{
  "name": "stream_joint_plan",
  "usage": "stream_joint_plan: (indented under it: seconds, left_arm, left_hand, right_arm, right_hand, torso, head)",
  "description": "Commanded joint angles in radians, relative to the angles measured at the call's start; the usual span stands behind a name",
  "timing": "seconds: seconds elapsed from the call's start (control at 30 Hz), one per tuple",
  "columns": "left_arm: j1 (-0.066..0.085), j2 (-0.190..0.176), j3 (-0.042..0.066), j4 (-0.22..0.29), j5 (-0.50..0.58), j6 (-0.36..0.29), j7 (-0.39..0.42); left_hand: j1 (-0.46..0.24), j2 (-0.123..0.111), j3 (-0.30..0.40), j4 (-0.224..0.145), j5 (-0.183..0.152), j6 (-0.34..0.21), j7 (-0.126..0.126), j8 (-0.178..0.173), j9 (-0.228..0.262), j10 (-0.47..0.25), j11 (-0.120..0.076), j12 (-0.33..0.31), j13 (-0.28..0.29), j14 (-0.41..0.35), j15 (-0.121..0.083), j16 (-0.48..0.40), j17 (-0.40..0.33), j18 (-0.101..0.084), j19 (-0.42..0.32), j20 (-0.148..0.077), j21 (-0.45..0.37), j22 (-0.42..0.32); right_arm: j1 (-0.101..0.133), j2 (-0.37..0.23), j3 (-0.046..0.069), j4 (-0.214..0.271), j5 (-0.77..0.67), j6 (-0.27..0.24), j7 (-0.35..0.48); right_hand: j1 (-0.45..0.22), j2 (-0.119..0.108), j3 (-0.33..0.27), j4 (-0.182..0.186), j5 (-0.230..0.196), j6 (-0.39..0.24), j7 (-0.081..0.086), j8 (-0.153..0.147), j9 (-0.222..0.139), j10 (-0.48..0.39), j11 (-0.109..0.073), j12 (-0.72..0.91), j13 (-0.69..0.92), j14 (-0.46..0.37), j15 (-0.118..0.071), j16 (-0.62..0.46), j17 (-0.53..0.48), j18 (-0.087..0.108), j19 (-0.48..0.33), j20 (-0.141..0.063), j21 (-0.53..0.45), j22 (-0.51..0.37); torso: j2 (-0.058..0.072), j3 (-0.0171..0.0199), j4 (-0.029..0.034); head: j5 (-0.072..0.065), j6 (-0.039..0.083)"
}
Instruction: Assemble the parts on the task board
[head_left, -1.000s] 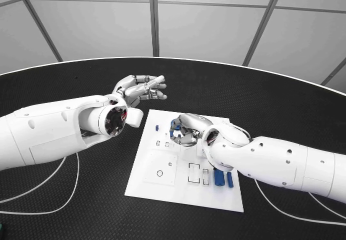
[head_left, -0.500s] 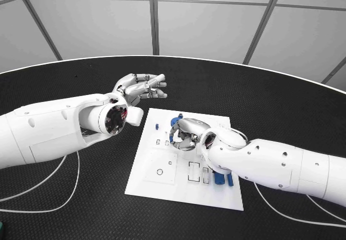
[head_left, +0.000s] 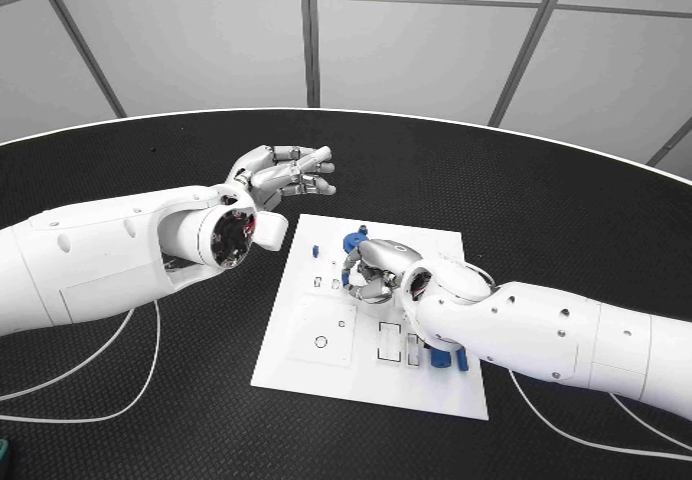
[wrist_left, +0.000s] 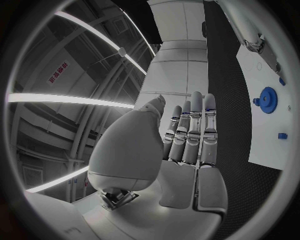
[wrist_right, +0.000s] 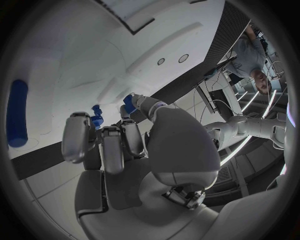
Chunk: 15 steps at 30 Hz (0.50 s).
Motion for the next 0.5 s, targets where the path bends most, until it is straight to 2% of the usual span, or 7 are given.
stream_joint_plan:
  seconds: [0.03,0.5]
  left_arm:
    - [0.0,0.0,0.0,0.001,0.0,0.0,0.0]
    - [0.0,0.001,0.0,0.002,0.0,0.003,-0.001]
  left_hand:
    - [0.009,-0.005,0.005,0.001,-0.001,0.0,0.005,-0.006,0.001,0.005,0.001,-0.004,0.0,-0.007,-0.002,0.004,0.002,0.012,-0.009,0.0,0.007,0.001]
    - [0.009,-0.005,0.005,0.001,-0.001,0.0,0.005,-0.006,0.001,0.005,0.001,-0.004,0.0,-0.007,-0.002,0.004,0.002,0.012,-0.009,0.0,0.007,0.001]
  right_arm:
    - [-0.001,0.003,0.0,-0.003,0.0,-0.001,0.001]
    - [-0.01,0.02,0.0,-0.018,-0.001,-0.01,0.006]
  right_hand:
    - [-0.006,0.006,0.001,-0.004,0.003,0.004,-0.002,0.004,0.029,-0.004,0.007,-0.004,0.044,0.097,0.0,0.004,0.242,-0.014,-0.002,-0.003,-0.004,0.0]
    - [-0.008,0.005,0.001,-0.004,0.004,0.004,-0.002,0.004,0.029,-0.003,0.007,-0.003,0.045,0.097,0.001,0.004,0.242,-0.014,-0.002,-0.002,-0.004,-0.001]
  torso:
    - [0.001,0.0006,-0.0003]
    - [0.001,0.0007,-0.0003]
  head:
    - [-0.002,-0.003]
    - [-0.003,-0.007]
